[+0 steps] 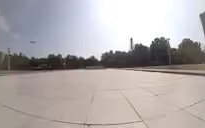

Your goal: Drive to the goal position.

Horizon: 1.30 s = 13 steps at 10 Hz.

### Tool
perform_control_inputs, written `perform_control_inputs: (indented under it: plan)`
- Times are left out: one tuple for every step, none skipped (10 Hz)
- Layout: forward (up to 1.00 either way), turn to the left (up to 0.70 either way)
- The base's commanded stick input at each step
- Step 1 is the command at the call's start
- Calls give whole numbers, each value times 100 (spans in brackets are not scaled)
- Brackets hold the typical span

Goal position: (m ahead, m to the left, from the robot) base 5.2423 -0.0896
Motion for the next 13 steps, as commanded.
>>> perform_control_inputs:
  plan:
    - [70, 0]
    - [70, 0]
    - [70, 0]
    - [70, 0]
    - [70, 0]
    - [70, 0]
    - [70, 0]
    - [70, 0]
    - [70, 0]
    - [70, 0]
    - [70, 0]
    - [70, 0]
    - [70, 0]
